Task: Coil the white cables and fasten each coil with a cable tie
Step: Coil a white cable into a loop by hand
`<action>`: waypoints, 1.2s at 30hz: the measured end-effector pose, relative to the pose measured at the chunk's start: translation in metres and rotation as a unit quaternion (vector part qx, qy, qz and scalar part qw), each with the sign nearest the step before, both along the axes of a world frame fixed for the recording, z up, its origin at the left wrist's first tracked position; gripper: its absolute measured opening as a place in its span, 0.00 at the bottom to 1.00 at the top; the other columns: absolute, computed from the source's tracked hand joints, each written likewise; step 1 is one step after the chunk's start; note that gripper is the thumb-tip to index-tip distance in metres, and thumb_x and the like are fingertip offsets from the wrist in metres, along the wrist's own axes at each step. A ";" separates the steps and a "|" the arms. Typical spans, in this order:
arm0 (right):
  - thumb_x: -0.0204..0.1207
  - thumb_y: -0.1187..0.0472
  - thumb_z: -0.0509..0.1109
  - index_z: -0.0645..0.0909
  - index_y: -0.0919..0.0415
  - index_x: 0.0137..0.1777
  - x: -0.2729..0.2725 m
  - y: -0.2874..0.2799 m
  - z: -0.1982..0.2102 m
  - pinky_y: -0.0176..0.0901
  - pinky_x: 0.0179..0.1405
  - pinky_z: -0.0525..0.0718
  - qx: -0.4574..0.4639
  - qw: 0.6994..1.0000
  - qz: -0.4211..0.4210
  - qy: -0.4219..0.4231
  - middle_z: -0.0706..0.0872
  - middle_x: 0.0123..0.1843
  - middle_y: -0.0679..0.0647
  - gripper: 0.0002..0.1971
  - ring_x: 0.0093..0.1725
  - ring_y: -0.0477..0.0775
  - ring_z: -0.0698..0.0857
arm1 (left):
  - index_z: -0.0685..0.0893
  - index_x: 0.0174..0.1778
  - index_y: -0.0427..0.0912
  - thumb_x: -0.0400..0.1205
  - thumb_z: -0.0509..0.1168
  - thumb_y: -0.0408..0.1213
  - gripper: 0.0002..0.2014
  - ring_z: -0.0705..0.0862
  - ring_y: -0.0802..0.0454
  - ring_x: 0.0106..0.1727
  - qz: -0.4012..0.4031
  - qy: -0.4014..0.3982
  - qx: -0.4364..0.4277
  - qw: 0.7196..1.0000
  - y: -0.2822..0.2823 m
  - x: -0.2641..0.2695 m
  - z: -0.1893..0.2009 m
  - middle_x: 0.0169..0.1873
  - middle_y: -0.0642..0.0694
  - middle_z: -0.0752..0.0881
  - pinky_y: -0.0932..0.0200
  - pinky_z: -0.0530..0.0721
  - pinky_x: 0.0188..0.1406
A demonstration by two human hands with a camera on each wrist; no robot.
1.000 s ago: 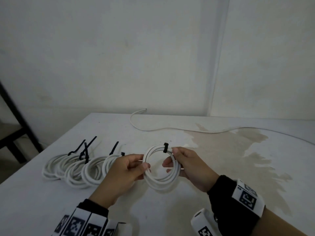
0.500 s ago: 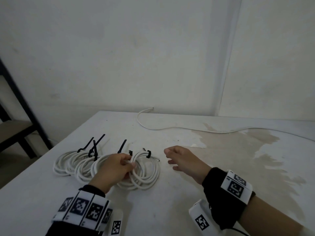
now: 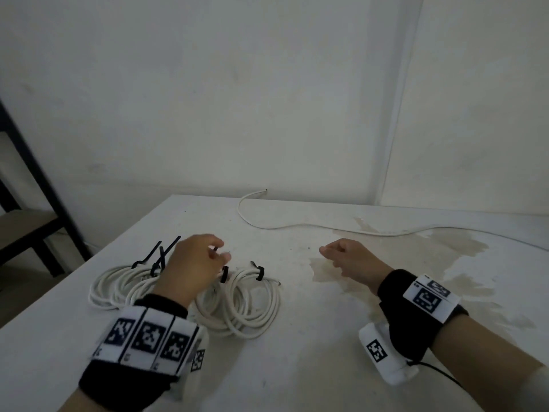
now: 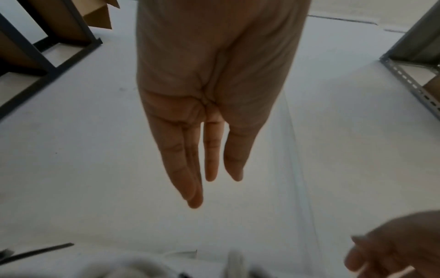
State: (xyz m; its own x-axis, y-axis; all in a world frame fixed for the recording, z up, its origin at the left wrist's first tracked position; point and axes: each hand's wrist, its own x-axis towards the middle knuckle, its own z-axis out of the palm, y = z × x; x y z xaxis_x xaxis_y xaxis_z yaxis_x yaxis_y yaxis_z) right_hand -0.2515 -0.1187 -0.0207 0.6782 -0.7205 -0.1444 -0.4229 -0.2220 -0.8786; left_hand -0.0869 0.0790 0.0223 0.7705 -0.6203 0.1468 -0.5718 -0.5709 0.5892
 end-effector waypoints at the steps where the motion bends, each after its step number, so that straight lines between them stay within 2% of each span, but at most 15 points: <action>1: 0.78 0.50 0.66 0.76 0.59 0.50 0.000 -0.007 0.000 0.37 0.42 0.73 -0.018 1.000 0.000 0.015 0.78 0.46 0.51 0.12 0.44 0.48 0.77 | 0.83 0.58 0.40 0.79 0.68 0.38 0.13 0.79 0.54 0.41 -0.001 -0.011 -0.009 1.000 -0.004 0.003 0.006 0.42 0.46 0.83 0.65 0.70 0.47; 3: 0.77 0.51 0.67 0.76 0.59 0.52 0.002 -0.022 0.000 0.37 0.42 0.72 -0.052 0.998 0.000 0.047 0.78 0.50 0.53 0.12 0.44 0.48 0.76 | 0.84 0.57 0.41 0.79 0.67 0.39 0.12 0.80 0.52 0.45 0.000 -0.028 -0.016 0.999 -0.012 0.011 0.015 0.45 0.45 0.85 0.63 0.71 0.49; 6: 0.78 0.50 0.66 0.75 0.61 0.63 0.007 -0.041 0.000 0.40 0.57 0.71 -0.077 0.992 0.006 0.095 0.77 0.62 0.55 0.19 0.59 0.52 0.77 | 0.84 0.56 0.42 0.80 0.65 0.41 0.11 0.79 0.51 0.47 0.002 -0.040 -0.019 0.999 -0.030 0.020 0.025 0.51 0.43 0.87 0.61 0.73 0.51; 9: 0.78 0.50 0.65 0.72 0.62 0.68 0.017 -0.058 0.001 0.41 0.61 0.70 -0.105 0.985 0.010 0.134 0.74 0.69 0.57 0.22 0.67 0.55 0.75 | 0.84 0.57 0.43 0.80 0.65 0.42 0.12 0.80 0.50 0.49 -0.014 -0.050 0.006 0.999 -0.054 0.025 0.032 0.54 0.43 0.86 0.61 0.72 0.52; 13: 0.80 0.52 0.62 0.68 0.62 0.73 0.035 -0.076 0.006 0.41 0.65 0.69 -0.157 0.969 0.035 0.185 0.69 0.75 0.59 0.24 0.72 0.57 0.71 | 0.84 0.57 0.43 0.80 0.64 0.43 0.12 0.82 0.46 0.56 -0.034 -0.065 0.032 0.997 -0.085 0.031 0.042 0.56 0.43 0.85 0.60 0.74 0.53; 18: 0.83 0.53 0.57 0.60 0.59 0.79 0.058 -0.099 -0.003 0.46 0.76 0.63 -0.196 0.947 0.068 0.245 0.61 0.81 0.55 0.26 0.78 0.58 0.63 | 0.83 0.58 0.44 0.81 0.63 0.42 0.12 0.81 0.45 0.61 -0.066 -0.087 0.074 0.991 -0.121 0.039 0.043 0.61 0.44 0.83 0.56 0.76 0.61; 23: 0.81 0.54 0.59 0.52 0.54 0.81 0.065 -0.118 -0.013 0.50 0.77 0.62 -0.215 0.911 0.095 0.340 0.61 0.81 0.55 0.30 0.79 0.58 0.63 | 0.81 0.61 0.45 0.81 0.62 0.43 0.13 0.81 0.47 0.62 -0.096 -0.067 0.125 0.985 -0.159 0.040 0.028 0.62 0.46 0.83 0.56 0.77 0.63; 25: 0.79 0.56 0.62 0.57 0.54 0.79 0.064 -0.121 -0.015 0.51 0.75 0.64 -0.245 0.891 0.119 0.362 0.65 0.78 0.55 0.29 0.76 0.58 0.65 | 0.79 0.63 0.46 0.82 0.62 0.44 0.15 0.81 0.48 0.62 -0.114 -0.055 0.150 0.981 -0.170 0.038 0.021 0.63 0.46 0.82 0.57 0.77 0.63; 27: 0.79 0.59 0.63 0.67 0.57 0.73 0.063 -0.120 -0.015 0.45 0.69 0.69 -0.255 0.891 0.147 0.346 0.71 0.74 0.56 0.22 0.72 0.57 0.71 | 0.76 0.67 0.47 0.82 0.62 0.44 0.17 0.79 0.49 0.64 -0.135 -0.043 0.181 0.973 -0.178 0.035 0.016 0.64 0.46 0.81 0.57 0.76 0.64; 29: 0.81 0.64 0.59 0.74 0.60 0.67 0.059 -0.117 -0.011 0.41 0.61 0.72 -0.254 0.911 0.158 0.283 0.74 0.69 0.58 0.15 0.64 0.57 0.76 | 0.73 0.70 0.47 0.81 0.62 0.43 0.20 0.78 0.49 0.66 -0.149 -0.035 0.198 0.968 -0.185 0.032 0.014 0.66 0.46 0.79 0.58 0.75 0.65; 31: 0.82 0.64 0.55 0.74 0.58 0.65 0.049 -0.113 0.001 0.39 0.51 0.71 -0.254 0.937 0.140 0.195 0.77 0.59 0.56 0.14 0.52 0.53 0.76 | 0.71 0.73 0.49 0.80 0.64 0.40 0.23 0.77 0.49 0.68 -0.162 -0.044 0.208 0.963 -0.193 0.028 0.013 0.69 0.46 0.77 0.57 0.74 0.66; 34: 0.83 0.58 0.58 0.75 0.53 0.61 0.033 -0.107 0.025 0.37 0.39 0.70 -0.263 0.954 0.121 0.082 0.75 0.39 0.45 0.10 0.36 0.43 0.73 | 0.68 0.75 0.51 0.79 0.66 0.38 0.27 0.74 0.51 0.71 -0.181 -0.061 0.227 0.955 -0.204 0.020 0.013 0.72 0.48 0.74 0.57 0.73 0.67; 36: 0.82 0.55 0.59 0.77 0.52 0.51 0.022 -0.104 0.040 0.36 0.35 0.70 -0.281 0.954 0.100 0.016 0.74 0.34 0.44 0.06 0.31 0.41 0.71 | 0.72 0.72 0.49 0.80 0.65 0.38 0.24 0.76 0.50 0.69 -0.184 -0.089 0.230 0.952 -0.211 0.011 0.014 0.71 0.48 0.75 0.58 0.74 0.62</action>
